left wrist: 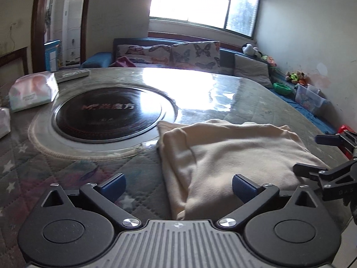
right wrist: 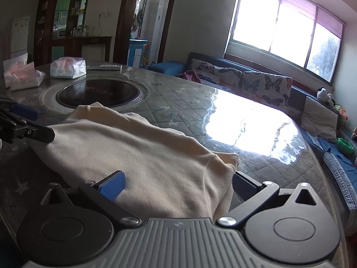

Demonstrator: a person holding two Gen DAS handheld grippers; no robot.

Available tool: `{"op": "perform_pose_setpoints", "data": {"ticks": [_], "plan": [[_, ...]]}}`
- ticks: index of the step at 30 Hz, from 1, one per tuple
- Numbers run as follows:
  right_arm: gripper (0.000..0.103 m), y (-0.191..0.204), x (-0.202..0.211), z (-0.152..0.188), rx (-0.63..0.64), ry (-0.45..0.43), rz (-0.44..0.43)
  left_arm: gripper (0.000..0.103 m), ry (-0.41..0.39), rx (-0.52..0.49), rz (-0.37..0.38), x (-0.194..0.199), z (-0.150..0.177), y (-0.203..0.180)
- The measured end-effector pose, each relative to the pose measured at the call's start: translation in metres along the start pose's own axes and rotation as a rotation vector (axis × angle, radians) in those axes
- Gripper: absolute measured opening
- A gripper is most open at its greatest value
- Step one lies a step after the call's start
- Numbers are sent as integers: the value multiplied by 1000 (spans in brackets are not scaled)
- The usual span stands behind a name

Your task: Fold clothes

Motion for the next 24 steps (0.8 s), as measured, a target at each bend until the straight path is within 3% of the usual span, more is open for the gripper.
{"op": "perform_pose_setpoints", "data": {"ticks": [13, 20, 24], "plan": [[103, 1, -6, 8, -9, 16, -4, 103, 41, 64, -63, 2, 10, 16], [103, -5, 5, -9, 13, -40, 22, 103, 48, 61, -73, 2, 11, 15], [103, -7, -5, 0, 8, -1, 29, 103, 51, 50, -83, 3, 11, 13]]}}
Point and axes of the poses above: each gripper's, at about its wrist camera, not at the fingertips, and x roughly against the way its jaws point, y to its left, z to its underside, the point moved 10 cm from there along -x, roughly the way its jaws point, and after that the axes turned 7 degrees about x, right-handed, at the moved point
